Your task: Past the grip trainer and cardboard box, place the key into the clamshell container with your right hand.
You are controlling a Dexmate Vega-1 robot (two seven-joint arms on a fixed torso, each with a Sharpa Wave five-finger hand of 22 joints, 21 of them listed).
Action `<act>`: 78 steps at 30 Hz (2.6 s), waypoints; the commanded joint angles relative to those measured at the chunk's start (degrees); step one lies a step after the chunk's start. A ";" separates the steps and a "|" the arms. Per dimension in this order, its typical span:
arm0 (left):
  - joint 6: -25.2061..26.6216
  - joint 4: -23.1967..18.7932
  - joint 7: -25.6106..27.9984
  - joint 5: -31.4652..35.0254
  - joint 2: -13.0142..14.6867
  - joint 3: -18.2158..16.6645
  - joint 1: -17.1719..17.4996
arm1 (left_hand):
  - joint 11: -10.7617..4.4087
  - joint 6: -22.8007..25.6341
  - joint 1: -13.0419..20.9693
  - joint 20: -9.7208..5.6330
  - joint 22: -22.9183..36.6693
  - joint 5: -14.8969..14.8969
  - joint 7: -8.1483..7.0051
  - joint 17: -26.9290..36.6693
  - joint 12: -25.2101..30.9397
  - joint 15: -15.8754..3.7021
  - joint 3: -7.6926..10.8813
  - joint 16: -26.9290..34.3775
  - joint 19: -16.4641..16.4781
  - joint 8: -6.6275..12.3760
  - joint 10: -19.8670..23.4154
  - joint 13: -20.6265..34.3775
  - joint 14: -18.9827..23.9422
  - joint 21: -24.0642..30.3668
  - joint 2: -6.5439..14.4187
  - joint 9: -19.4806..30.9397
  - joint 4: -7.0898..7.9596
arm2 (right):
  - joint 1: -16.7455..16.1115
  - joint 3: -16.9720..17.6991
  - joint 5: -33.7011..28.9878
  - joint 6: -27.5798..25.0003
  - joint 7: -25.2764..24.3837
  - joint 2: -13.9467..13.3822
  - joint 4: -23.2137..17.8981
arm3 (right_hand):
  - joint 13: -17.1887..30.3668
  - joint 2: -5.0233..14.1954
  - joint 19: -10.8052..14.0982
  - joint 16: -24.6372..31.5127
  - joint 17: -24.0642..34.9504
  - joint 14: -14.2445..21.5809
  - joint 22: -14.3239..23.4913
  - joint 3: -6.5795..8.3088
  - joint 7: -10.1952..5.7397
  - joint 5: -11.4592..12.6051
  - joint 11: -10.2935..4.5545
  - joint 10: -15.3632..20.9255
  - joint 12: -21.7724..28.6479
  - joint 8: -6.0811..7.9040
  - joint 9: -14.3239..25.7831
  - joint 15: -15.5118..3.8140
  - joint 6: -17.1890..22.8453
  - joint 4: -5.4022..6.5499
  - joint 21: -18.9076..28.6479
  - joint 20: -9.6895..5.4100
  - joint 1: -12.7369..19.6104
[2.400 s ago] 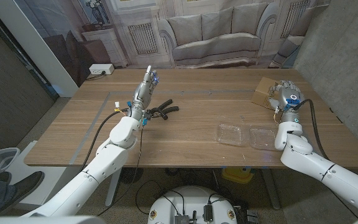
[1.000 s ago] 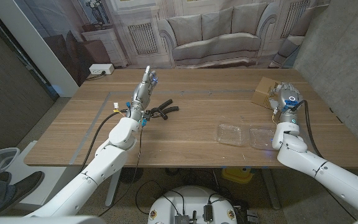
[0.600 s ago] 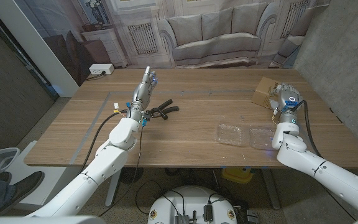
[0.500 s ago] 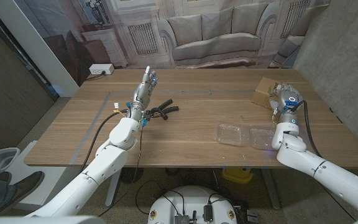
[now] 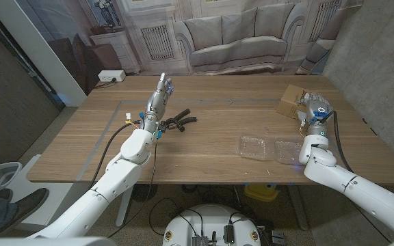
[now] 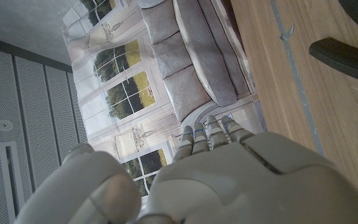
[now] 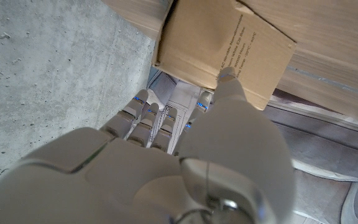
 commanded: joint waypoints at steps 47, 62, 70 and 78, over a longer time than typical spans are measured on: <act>-0.70 -0.02 0.46 -0.06 -0.72 0.01 0.31 | 0.05 0.59 0.52 0.28 0.12 0.09 -0.22 0.20 -0.11 0.11 -0.59 0.19 0.10 -0.21 0.60 0.06 0.43 0.16 0.51 0.15 0.15 | 1.83 -0.30 -0.19 5.88 -9.37 3.32 7.08 | 0.67 0.43 3.25 1.14 1.10 4.98 0.53 -1.16 0.09 1.03 -0.98 3.93 1.53 5.80 4.84 -4.34 6.51 -0.24 1.07 -3.41 0.79; -0.25 0.40 -0.01 -0.73 -0.66 0.05 0.04 | -0.03 0.67 0.55 0.28 0.12 0.08 -0.26 0.20 -0.09 0.15 -0.73 0.20 0.11 -0.20 0.69 0.06 0.48 0.16 0.57 0.16 0.16 | 2.48 -1.09 -0.80 5.48 -8.49 2.93 7.22 | 0.74 0.58 3.52 1.04 1.25 5.19 0.58 -1.27 0.11 1.20 -0.86 4.07 1.47 6.25 5.77 -3.99 5.74 -0.25 1.10 -3.08 0.92; -0.42 0.70 -0.36 -1.05 -0.59 0.01 0.13 | -0.02 0.76 0.57 0.31 0.12 0.08 -0.20 0.20 -0.11 0.15 -0.81 0.20 0.13 -0.17 0.66 0.06 0.50 0.17 0.61 0.16 0.16 | 2.08 -1.48 -1.29 4.24 -7.64 2.50 6.31 | 0.83 0.59 3.63 0.78 1.37 5.19 0.63 -1.14 0.22 1.56 -0.62 3.65 1.16 5.04 6.48 -3.75 1.12 -0.75 1.04 -2.72 1.81; -0.82 1.04 -0.78 -1.37 -0.57 -0.06 0.14 | -0.01 0.76 0.59 0.32 0.12 0.08 -0.24 0.20 -0.10 0.12 -0.90 0.17 0.12 -0.19 0.71 0.06 0.44 0.17 0.65 0.16 0.17 | 2.73 -2.20 -2.19 3.32 -6.67 2.40 5.92 | 0.86 0.63 3.52 0.66 1.39 5.12 0.64 -1.05 0.14 1.67 -0.59 3.29 0.96 4.67 6.70 -3.80 -0.24 -0.95 0.96 -2.68 2.20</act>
